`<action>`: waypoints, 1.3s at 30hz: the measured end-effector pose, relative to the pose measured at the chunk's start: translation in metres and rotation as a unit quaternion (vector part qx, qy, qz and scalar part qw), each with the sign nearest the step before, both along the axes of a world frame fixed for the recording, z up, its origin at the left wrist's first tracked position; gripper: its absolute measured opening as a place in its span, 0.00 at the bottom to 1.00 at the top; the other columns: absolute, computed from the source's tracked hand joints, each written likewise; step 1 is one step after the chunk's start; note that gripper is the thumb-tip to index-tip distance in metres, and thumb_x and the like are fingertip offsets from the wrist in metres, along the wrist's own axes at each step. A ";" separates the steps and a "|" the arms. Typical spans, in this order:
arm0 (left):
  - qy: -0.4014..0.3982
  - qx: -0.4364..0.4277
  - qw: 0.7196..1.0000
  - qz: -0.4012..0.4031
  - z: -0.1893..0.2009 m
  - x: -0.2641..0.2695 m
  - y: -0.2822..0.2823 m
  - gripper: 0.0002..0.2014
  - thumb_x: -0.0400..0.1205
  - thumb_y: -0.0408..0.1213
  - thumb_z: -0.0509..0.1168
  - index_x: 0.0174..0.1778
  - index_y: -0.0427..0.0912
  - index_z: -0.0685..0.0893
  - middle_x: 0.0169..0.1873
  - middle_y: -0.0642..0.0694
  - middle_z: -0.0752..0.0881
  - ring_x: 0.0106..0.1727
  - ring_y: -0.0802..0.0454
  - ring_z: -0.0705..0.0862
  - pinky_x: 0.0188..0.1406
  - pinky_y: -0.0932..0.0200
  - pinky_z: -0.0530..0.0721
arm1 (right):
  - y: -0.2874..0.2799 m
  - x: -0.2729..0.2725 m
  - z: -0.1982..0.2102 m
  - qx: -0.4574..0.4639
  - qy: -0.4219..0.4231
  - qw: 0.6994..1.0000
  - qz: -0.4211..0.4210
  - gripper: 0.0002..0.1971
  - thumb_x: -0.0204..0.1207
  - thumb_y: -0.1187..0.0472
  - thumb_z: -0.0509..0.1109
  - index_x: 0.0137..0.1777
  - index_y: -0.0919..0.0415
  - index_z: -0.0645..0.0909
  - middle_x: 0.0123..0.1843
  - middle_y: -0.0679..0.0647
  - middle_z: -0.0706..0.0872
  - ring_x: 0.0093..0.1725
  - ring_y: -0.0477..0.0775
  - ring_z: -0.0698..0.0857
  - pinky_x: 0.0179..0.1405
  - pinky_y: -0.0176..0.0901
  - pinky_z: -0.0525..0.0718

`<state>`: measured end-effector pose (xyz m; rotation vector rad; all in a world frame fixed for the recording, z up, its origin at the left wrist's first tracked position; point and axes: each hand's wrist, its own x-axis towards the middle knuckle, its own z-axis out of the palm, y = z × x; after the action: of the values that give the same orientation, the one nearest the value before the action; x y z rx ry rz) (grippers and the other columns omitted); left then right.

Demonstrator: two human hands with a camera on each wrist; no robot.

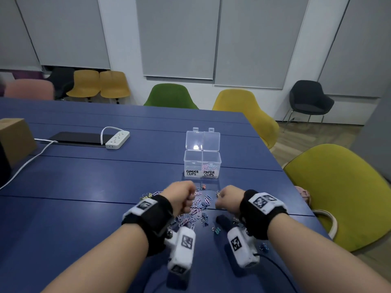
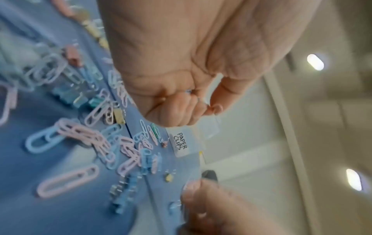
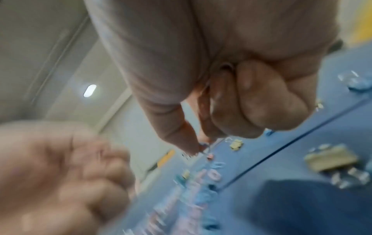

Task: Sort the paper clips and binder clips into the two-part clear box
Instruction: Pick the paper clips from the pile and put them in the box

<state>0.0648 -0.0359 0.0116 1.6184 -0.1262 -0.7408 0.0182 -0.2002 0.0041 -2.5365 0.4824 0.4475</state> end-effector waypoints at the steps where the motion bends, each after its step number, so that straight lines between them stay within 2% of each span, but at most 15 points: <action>1: 0.083 -0.083 0.992 0.034 0.002 0.003 0.009 0.11 0.76 0.29 0.53 0.29 0.44 0.66 0.21 0.49 0.67 0.17 0.55 0.62 0.14 0.68 0.61 | 0.000 -0.007 0.004 0.141 -0.024 0.988 -0.065 0.09 0.74 0.64 0.63 0.32 0.59 0.71 0.25 0.54 0.70 0.22 0.52 0.68 0.21 0.35 0.67; 4: 0.214 -0.237 0.944 0.086 0.008 0.010 0.035 0.04 0.69 0.31 0.54 0.29 0.42 0.67 0.21 0.47 0.71 0.16 0.55 0.68 0.14 0.71 0.67 | -0.001 -0.024 0.009 0.520 -0.082 0.822 -0.217 0.12 0.75 0.70 0.57 0.32 0.57 0.66 0.26 0.53 0.68 0.18 0.46 0.61 0.17 0.31 0.56; 6: 0.241 -0.289 0.919 0.120 0.009 0.011 0.049 0.01 0.67 0.30 0.55 0.31 0.40 0.69 0.24 0.45 0.74 0.18 0.53 0.73 0.15 0.70 0.73 | 0.000 -0.034 0.011 0.630 -0.098 0.731 -0.244 0.10 0.73 0.70 0.55 0.32 0.59 0.68 0.30 0.56 0.72 0.18 0.47 0.66 0.16 0.31 0.60; 8: 0.247 -0.300 0.911 0.134 0.007 0.010 0.060 0.03 0.68 0.28 0.55 0.34 0.39 0.70 0.27 0.44 0.76 0.20 0.52 0.76 0.17 0.69 0.76 | 0.002 -0.041 0.010 0.681 -0.114 0.679 -0.249 0.05 0.65 0.69 0.57 0.31 0.61 0.69 0.31 0.58 0.75 0.19 0.49 0.69 0.17 0.31 0.63; 10: 0.244 -0.273 0.920 0.139 0.005 0.009 0.066 0.02 0.70 0.29 0.54 0.35 0.38 0.71 0.26 0.44 0.75 0.19 0.53 0.75 0.16 0.70 0.74 | 0.005 -0.043 0.008 0.700 -0.123 0.660 -0.243 0.03 0.61 0.66 0.59 0.29 0.61 0.68 0.31 0.57 0.75 0.20 0.49 0.69 0.17 0.30 0.62; 13: 0.207 -0.169 0.956 0.122 0.002 0.005 0.069 0.09 0.80 0.34 0.55 0.32 0.40 0.71 0.22 0.48 0.69 0.16 0.56 0.65 0.12 0.71 0.61 | 0.012 -0.039 0.002 0.664 -0.119 0.692 -0.255 0.10 0.73 0.64 0.59 0.31 0.58 0.67 0.25 0.52 0.72 0.16 0.45 0.65 0.11 0.28 0.57; 16: 0.028 0.020 0.999 0.035 -0.002 0.000 0.068 0.11 0.81 0.37 0.64 0.32 0.43 0.74 0.20 0.52 0.65 0.17 0.58 0.59 0.13 0.72 0.53 | 0.026 -0.035 0.003 0.499 -0.105 0.838 -0.194 0.15 0.82 0.62 0.60 0.32 0.56 0.67 0.19 0.47 0.64 0.14 0.42 0.58 0.13 0.24 0.54; 18: -0.161 0.188 0.967 -0.066 -0.001 -0.005 0.069 0.09 0.77 0.38 0.72 0.33 0.44 0.80 0.21 0.54 0.72 0.17 0.59 0.66 0.13 0.70 0.63 | 0.038 -0.034 0.007 0.311 -0.091 0.943 -0.073 0.11 0.80 0.61 0.64 0.35 0.57 0.73 0.23 0.48 0.67 0.16 0.44 0.63 0.14 0.27 0.59; 20: -0.300 0.301 0.893 -0.148 0.002 -0.008 0.069 0.05 0.73 0.39 0.75 0.35 0.47 0.85 0.23 0.58 0.77 0.22 0.64 0.73 0.23 0.69 0.73 | 0.049 -0.034 0.014 0.089 -0.088 0.989 0.078 0.04 0.77 0.61 0.67 0.41 0.56 0.78 0.30 0.49 0.75 0.25 0.49 0.76 0.20 0.32 0.73; 21: -0.337 0.340 0.861 -0.175 0.003 -0.010 0.069 0.05 0.71 0.39 0.76 0.36 0.49 0.86 0.25 0.59 0.77 0.26 0.64 0.74 0.28 0.67 0.73 | 0.055 -0.034 0.018 -0.001 -0.085 0.985 0.150 0.02 0.76 0.61 0.68 0.46 0.55 0.81 0.36 0.49 0.78 0.35 0.52 0.81 0.31 0.34 0.78; 23: -0.363 0.398 0.817 -0.207 0.001 -0.013 0.066 0.06 0.70 0.41 0.77 0.39 0.51 0.87 0.28 0.59 0.77 0.31 0.61 0.75 0.30 0.66 0.71 | 0.066 -0.033 0.021 -0.120 -0.063 0.961 0.242 0.12 0.76 0.62 0.66 0.58 0.53 0.81 0.48 0.52 0.82 0.52 0.56 0.83 0.47 0.39 0.77; 25: -0.370 0.435 0.788 -0.231 -0.002 -0.014 0.063 0.08 0.70 0.42 0.77 0.42 0.51 0.87 0.36 0.55 0.82 0.38 0.56 0.78 0.31 0.65 0.75 | 0.073 -0.028 0.021 -0.179 -0.046 0.941 0.282 0.20 0.76 0.66 0.64 0.67 0.50 0.76 0.59 0.56 0.84 0.58 0.60 0.83 0.46 0.42 0.76; 29: -0.389 0.448 0.764 -0.252 -0.009 -0.012 0.058 0.06 0.71 0.40 0.75 0.37 0.52 0.83 0.44 0.50 0.89 0.45 0.53 0.84 0.49 0.59 0.82 | 0.080 -0.019 0.018 -0.237 -0.018 0.916 0.322 0.25 0.74 0.67 0.68 0.69 0.48 0.73 0.62 0.57 0.85 0.58 0.62 0.84 0.43 0.44 0.75; 32: -0.388 0.454 0.760 -0.256 -0.012 -0.009 0.056 0.06 0.72 0.38 0.73 0.32 0.49 0.82 0.41 0.50 0.88 0.46 0.51 0.85 0.46 0.59 0.82 | 0.085 -0.018 0.016 -0.250 0.000 0.913 0.323 0.18 0.76 0.63 0.68 0.65 0.53 0.77 0.61 0.59 0.85 0.58 0.63 0.84 0.44 0.46 0.75; 39: -0.416 0.482 0.723 -0.268 -0.021 -0.011 0.051 0.09 0.77 0.35 0.60 0.45 0.44 0.85 0.49 0.42 0.89 0.53 0.42 0.86 0.42 0.57 0.79 | 0.083 -0.015 0.006 -0.240 -0.020 0.920 0.310 0.10 0.78 0.59 0.64 0.56 0.59 0.81 0.56 0.61 0.87 0.56 0.65 0.85 0.49 0.48 0.81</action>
<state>0.0542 0.0147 -0.0098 2.9231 -1.0489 -0.4225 0.0029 -0.1174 0.0106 -3.1502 -0.2969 0.5475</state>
